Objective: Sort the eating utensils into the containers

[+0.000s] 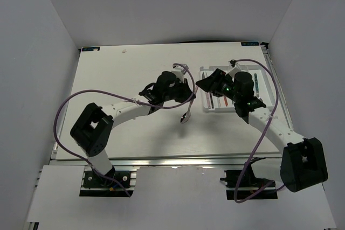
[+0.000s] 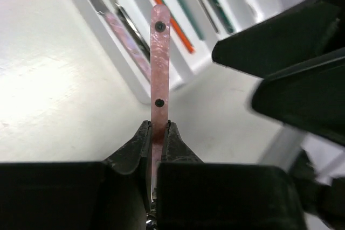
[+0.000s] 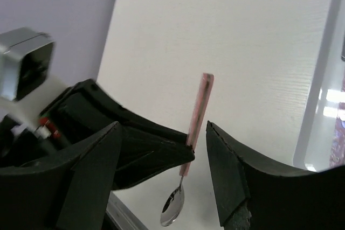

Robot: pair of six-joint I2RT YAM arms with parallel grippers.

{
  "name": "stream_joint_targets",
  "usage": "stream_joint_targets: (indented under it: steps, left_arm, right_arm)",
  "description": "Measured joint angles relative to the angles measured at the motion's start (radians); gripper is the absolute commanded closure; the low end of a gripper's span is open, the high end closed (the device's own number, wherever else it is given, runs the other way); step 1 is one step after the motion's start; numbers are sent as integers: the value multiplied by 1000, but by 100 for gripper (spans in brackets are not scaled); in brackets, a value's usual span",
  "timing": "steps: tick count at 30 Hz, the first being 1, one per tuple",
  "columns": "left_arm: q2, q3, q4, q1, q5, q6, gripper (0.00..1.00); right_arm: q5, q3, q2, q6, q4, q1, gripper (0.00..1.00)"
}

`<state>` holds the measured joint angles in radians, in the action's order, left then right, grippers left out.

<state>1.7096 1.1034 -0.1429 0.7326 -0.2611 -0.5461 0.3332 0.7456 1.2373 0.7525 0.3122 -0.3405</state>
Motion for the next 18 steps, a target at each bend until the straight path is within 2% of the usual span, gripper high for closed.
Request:
stream_joint_targets:
  steps: [4, 9, 14, 18]
  left_arm:
    - [-5, 87, 133, 105, 299, 111, 100]
    - [-16, 109, 192, 220, 580, 234, 100]
    - [-16, 109, 209, 247, 700, 305, 100]
    - [-16, 109, 208, 254, 765, 341, 100]
  right_arm:
    - [-176, 84, 2, -4, -163, -76, 31]
    - [-342, 216, 67, -2, -286, -142, 32]
    - [-472, 220, 79, 4, -350, -174, 35]
    - [-527, 223, 95, 7, -378, -192, 41]
